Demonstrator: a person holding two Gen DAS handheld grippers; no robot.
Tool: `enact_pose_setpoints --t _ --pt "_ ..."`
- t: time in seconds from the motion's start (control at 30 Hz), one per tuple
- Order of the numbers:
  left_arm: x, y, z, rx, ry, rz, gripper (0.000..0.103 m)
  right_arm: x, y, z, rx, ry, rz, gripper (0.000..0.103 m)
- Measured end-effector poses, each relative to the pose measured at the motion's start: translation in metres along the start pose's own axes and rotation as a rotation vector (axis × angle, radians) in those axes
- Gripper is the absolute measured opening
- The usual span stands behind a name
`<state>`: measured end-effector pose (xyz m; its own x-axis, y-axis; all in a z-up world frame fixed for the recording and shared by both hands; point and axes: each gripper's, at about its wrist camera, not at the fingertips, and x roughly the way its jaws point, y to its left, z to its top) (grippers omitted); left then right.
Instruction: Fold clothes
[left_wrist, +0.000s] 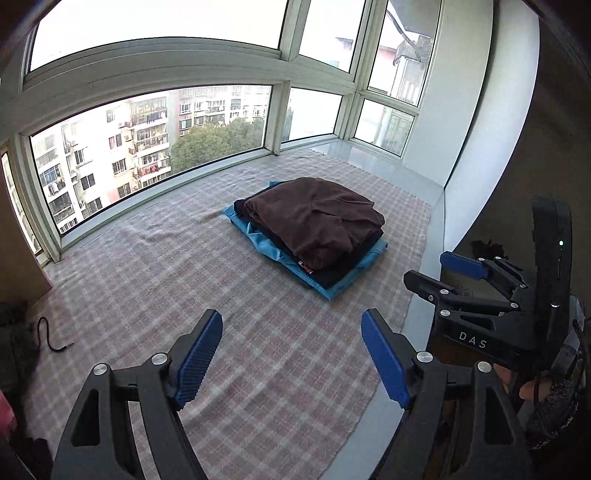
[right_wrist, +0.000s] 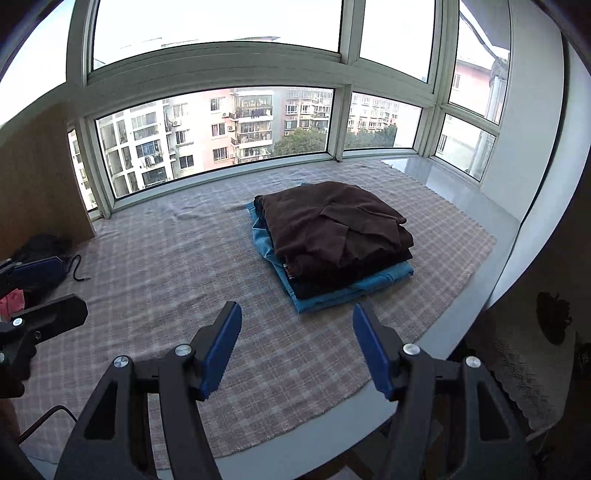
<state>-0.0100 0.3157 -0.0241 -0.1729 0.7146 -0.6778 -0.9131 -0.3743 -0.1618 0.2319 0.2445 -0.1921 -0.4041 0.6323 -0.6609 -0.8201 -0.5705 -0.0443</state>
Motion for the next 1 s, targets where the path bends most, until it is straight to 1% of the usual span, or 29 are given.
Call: enact_pose_setpoints --t 0.17,0.3,0.37,0.47,0.53,0.67,0.8,0.9,1.0 --pt "-0.051 0.004 -0.026 0.03 -0.022 0.049 0.077 -0.047 0.022 -0.026 0.027 -0.007 -0.007 0.062" --pt "-0.081 0.004 -0.041 0.053 -0.028 0.012 0.079 -0.07 0.032 -0.043 0.013 -0.007 0.002 0.065" --pt "-0.088 0.005 -0.048 0.056 -0.014 -0.013 0.079 -0.078 0.035 -0.051 0.012 -0.008 -0.002 0.065" --pt "-0.096 0.01 -0.055 0.033 -0.004 -0.057 0.079 -0.087 0.036 -0.058 0.019 -0.013 -0.009 0.065" --pt "-0.103 0.013 -0.059 0.02 0.0 -0.052 0.079 -0.092 0.036 -0.061 0.024 -0.017 -0.011 0.065" --pt "-0.117 0.012 -0.064 0.037 -0.012 -0.035 0.079 -0.1 0.037 -0.064 0.016 -0.031 -0.037 0.065" --pt "-0.125 0.008 -0.067 0.04 -0.012 -0.054 0.079 -0.105 0.037 -0.065 0.011 -0.039 -0.049 0.065" --pt "-0.129 0.004 -0.069 0.045 -0.02 -0.055 0.079 -0.107 0.034 -0.066 0.01 -0.043 -0.06 0.065" --pt "-0.13 -0.002 -0.068 0.061 -0.021 -0.033 0.079 -0.108 0.03 -0.067 0.011 -0.046 -0.068 0.065"
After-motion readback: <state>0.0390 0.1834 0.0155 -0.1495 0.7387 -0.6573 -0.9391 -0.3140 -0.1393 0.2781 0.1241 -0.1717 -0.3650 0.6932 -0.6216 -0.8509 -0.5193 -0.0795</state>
